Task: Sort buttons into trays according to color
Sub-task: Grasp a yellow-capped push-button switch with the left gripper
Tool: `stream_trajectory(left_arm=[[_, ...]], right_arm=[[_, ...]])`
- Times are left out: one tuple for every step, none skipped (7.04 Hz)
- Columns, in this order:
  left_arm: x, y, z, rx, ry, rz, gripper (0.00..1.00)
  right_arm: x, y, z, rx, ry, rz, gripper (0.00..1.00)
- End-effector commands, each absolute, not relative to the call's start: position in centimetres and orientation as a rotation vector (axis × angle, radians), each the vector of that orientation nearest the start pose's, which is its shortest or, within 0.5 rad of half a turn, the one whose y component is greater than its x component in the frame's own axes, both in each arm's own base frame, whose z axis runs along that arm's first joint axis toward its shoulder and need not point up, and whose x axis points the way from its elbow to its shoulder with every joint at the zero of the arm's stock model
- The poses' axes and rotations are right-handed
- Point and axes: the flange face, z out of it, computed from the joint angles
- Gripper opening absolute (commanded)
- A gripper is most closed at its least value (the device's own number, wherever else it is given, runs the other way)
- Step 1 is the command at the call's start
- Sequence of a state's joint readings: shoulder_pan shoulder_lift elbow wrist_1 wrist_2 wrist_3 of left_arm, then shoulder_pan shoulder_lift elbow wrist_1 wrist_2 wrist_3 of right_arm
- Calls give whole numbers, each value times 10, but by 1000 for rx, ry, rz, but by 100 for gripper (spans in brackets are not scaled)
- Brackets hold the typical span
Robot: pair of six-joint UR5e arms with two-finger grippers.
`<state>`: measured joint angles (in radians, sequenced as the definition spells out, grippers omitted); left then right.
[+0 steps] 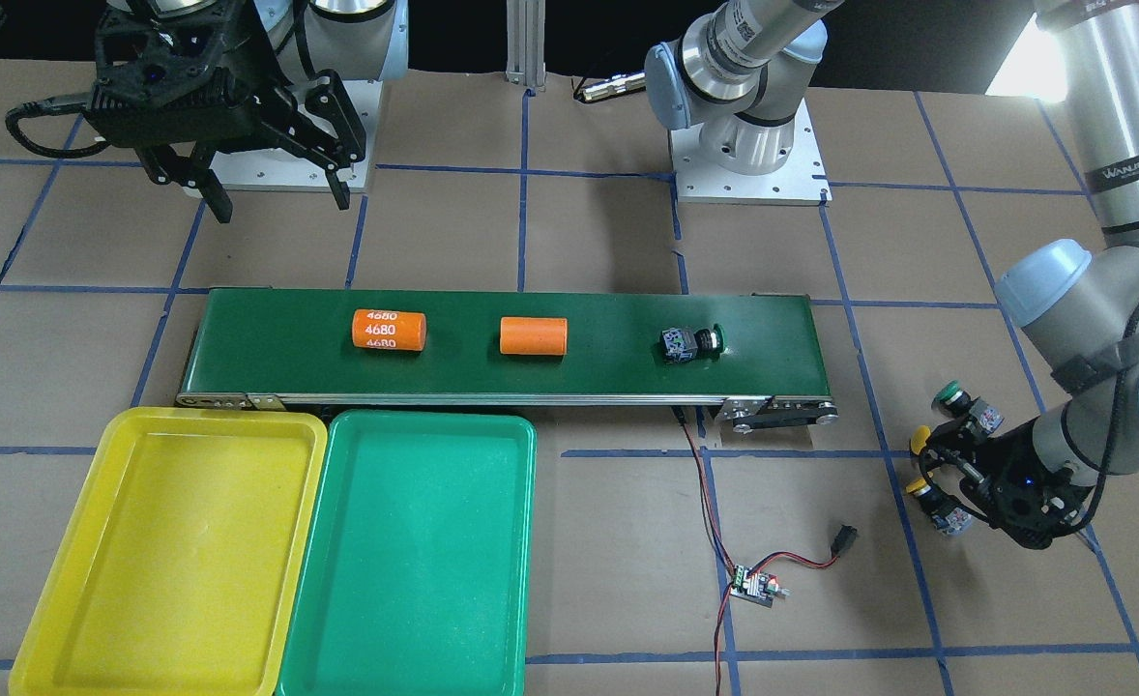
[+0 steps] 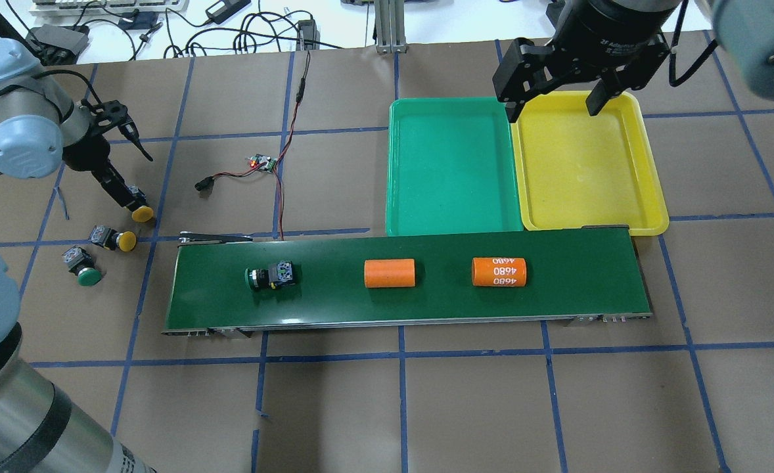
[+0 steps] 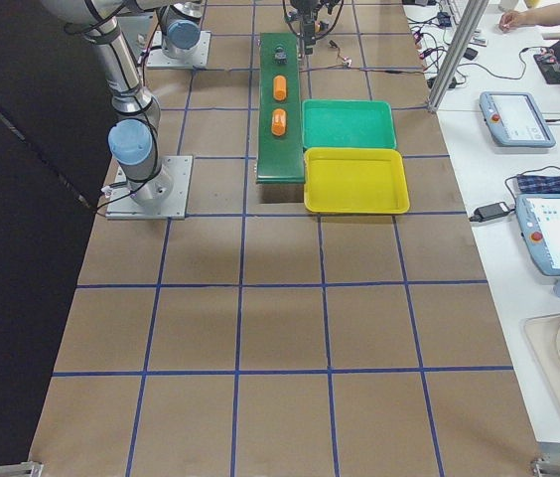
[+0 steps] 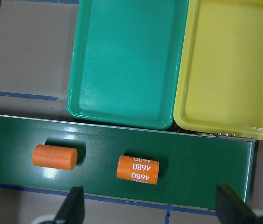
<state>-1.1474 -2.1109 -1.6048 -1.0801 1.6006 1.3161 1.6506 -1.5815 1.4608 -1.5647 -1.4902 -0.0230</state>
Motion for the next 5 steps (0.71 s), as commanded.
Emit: stream_trajectory(left_arm=[[143,-633,189,1391,2841,90,100],[144,-635,185,1394,2843,94,100],[149,-639,188,1386,2837,82,100],[150,-639,184,1388,2842,86,100],[149,-636,180,1395,2849,95,100]], right_arm=[[180,-482,548,-164,3048,-172,100],[180,-482,548,-164,3049,-172,100],[180,-482,548,-164,3049,-172,100],[180,-482,548,-164,3048,-172,100],[180,-482,548,-164,3048,-172,100]])
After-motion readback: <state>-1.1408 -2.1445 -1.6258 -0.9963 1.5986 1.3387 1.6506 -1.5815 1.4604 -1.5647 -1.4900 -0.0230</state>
